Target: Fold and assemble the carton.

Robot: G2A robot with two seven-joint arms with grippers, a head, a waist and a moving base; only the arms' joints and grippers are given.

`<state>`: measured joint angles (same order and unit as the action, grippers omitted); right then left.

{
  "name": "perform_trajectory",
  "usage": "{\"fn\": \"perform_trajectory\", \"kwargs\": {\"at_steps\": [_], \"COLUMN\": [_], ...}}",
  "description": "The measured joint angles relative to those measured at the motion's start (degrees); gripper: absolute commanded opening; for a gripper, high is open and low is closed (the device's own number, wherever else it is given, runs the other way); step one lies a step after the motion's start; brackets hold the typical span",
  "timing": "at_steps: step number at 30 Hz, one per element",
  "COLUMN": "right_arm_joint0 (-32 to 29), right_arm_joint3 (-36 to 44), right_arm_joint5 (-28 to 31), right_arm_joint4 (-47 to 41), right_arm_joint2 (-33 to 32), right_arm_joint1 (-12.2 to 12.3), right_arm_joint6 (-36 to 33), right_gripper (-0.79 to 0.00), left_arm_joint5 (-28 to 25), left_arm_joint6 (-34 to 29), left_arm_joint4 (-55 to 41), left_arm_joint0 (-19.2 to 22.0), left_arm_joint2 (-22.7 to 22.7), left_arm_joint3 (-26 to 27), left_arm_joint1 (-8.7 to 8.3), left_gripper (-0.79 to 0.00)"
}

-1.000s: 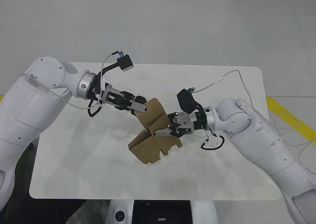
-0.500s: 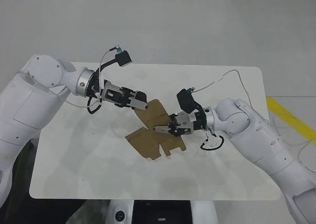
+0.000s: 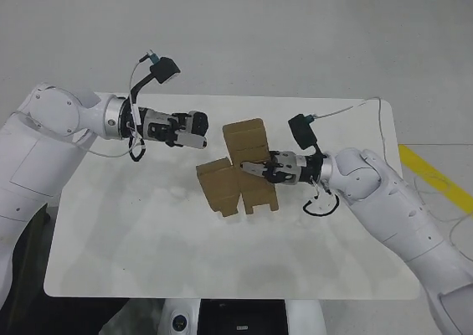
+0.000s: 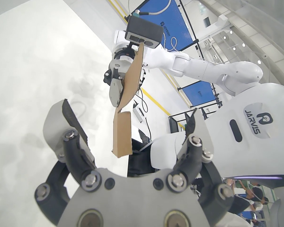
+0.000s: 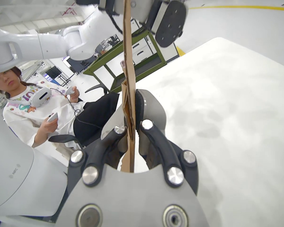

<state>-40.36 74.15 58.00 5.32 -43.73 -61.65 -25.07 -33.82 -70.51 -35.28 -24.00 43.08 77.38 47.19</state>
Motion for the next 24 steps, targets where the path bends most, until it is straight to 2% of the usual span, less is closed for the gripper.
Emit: {"fn": "perform_trajectory", "kwargs": {"at_steps": [10, 16, 23, 24], "right_arm_joint0": [-1.9, -2.9, -3.5, -3.5], "right_arm_joint3": [-2.1, -3.0, -4.1, -4.2], "right_arm_joint5": [0.0, 0.0, 0.0, 0.0], "right_arm_joint4": [0.5, 0.9, 1.2, 1.1], "right_arm_joint2": [-2.3, -3.4, -3.9, -4.0], "right_arm_joint1": [-0.9, -1.9, -2.9, -3.0], "right_arm_joint6": [11.0, 16.9, 20.4, 20.8], "right_gripper": [-0.785, -0.785, -0.785, -0.785], "left_arm_joint5": [-5.4, -6.9, -8.1, -8.3], "left_arm_joint6": [5.4, 6.9, 8.2, 8.3], "left_arm_joint4": [6.3, 8.7, 9.3, 9.2], "left_arm_joint0": [-2.8, -3.0, -2.3, -2.1], "left_arm_joint2": [-1.0, -3.3, -6.0, -6.4], "left_arm_joint3": [2.5, 3.6, 3.7, 3.7], "left_arm_joint1": [-1.47, -1.82, -1.86, -1.87], "left_gripper": [0.0, 0.0, 0.0, -0.049]}}
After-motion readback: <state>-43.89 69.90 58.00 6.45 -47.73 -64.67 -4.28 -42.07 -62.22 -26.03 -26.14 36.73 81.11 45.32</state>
